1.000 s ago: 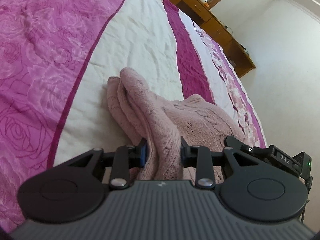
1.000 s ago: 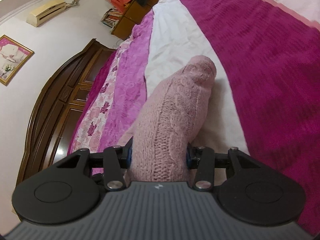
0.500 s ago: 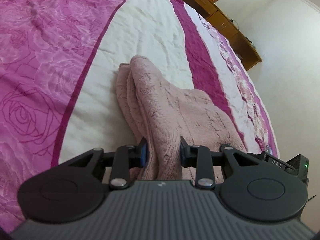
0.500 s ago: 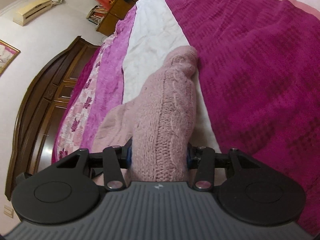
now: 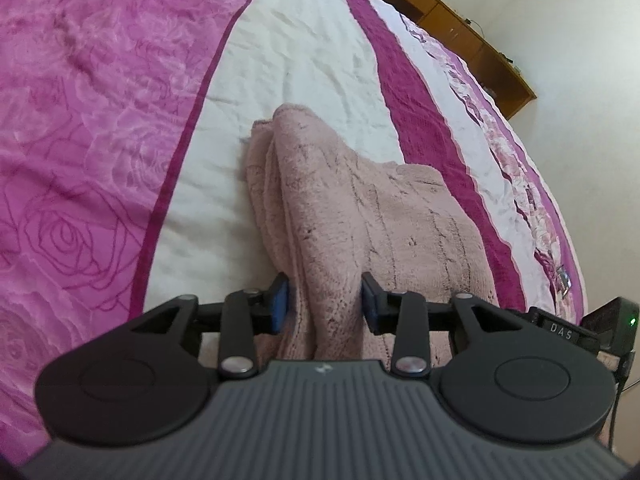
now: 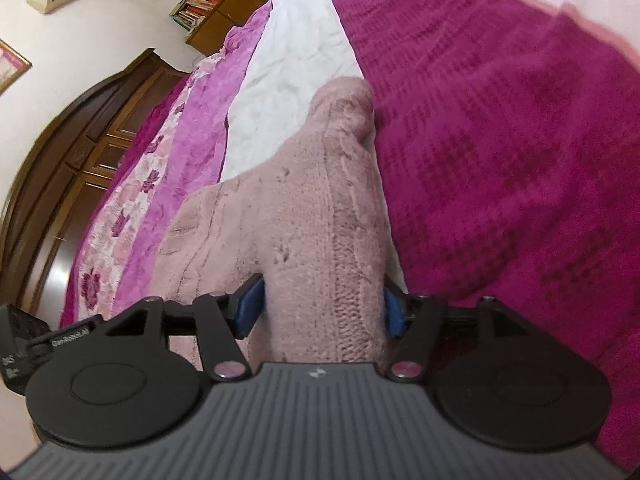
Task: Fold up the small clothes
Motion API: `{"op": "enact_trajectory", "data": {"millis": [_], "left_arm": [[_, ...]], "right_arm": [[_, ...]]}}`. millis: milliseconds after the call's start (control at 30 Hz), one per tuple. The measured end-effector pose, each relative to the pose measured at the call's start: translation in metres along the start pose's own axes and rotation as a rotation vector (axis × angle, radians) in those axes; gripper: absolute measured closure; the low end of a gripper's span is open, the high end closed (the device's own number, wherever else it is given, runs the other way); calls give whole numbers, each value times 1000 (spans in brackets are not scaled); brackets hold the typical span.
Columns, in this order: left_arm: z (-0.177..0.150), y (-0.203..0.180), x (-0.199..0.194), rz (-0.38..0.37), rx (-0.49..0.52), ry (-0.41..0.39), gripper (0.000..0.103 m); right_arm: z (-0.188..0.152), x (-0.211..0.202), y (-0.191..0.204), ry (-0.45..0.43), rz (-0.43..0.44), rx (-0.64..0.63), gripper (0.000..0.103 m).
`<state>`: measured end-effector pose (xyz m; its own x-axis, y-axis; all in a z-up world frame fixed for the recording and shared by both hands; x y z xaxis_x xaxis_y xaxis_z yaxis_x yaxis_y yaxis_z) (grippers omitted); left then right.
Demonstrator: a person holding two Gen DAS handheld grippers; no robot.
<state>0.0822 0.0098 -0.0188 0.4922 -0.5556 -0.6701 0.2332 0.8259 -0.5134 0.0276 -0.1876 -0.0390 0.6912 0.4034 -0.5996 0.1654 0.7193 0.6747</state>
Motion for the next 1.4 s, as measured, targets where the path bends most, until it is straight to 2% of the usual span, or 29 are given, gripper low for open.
{"op": "enact_trajectory", "data": {"millis": [67,133,167,300,467,533,567,600,633,700,833,867,933,967,1033,1233,1333,1400], "left_arm": [[4,-2,-4,3,14,-13,61],[10,-3,-6,0,19,-31,51],[14,-3,-6,3,21,-40,49],[33,-4,4,25,41,-73,49],[54,-5,26,70,82,-102,49],[59,-7,32,71,103,-119,50],[59,-8,35,69,116,-126,52],[60,-10,37,67,131,-135,74],[60,-11,40,73,151,-136,88],[63,-10,42,83,147,-151,88],[78,-5,37,107,136,-223,92],[82,-2,36,120,130,-246,92],[86,9,41,153,121,-256,92],[85,14,49,148,102,-223,92],[79,24,61,132,66,-172,91],[82,20,60,159,120,-166,89],[81,15,53,154,122,-170,89],[81,11,48,150,126,-170,89]], "right_arm": [[5,-7,4,-18,-17,-37,35],[12,-14,9,-50,-40,-82,33],[17,-16,11,-69,-48,-106,33],[41,-12,18,-103,-46,-138,29],[64,17,9,-85,-74,-142,28],[69,28,12,-88,-56,-146,31],[70,32,13,-97,-56,-152,35],[71,35,14,-106,-57,-167,51],[71,39,15,-114,-69,-194,56],[71,42,18,-138,-72,-218,62],[77,30,35,-282,-33,-257,70],[78,28,37,-317,-44,-276,72],[81,33,33,-360,-129,-317,76],[81,41,27,-337,-163,-314,76],[78,51,18,-290,-178,-292,75],[81,45,25,-264,-201,-342,74],[84,29,45,-315,-183,-405,74],[83,27,63,-294,-159,-462,74]]}}
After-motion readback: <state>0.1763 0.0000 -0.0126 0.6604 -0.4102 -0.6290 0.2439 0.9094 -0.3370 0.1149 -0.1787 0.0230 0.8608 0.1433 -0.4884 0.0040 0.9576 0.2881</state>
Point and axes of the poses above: each gripper's, at about its wrist camera, not at the fingertips, and x roughly the way its jaws point, y to its left, z to its top, the point moved 10 cm from there along x, roughly the way its jaws point
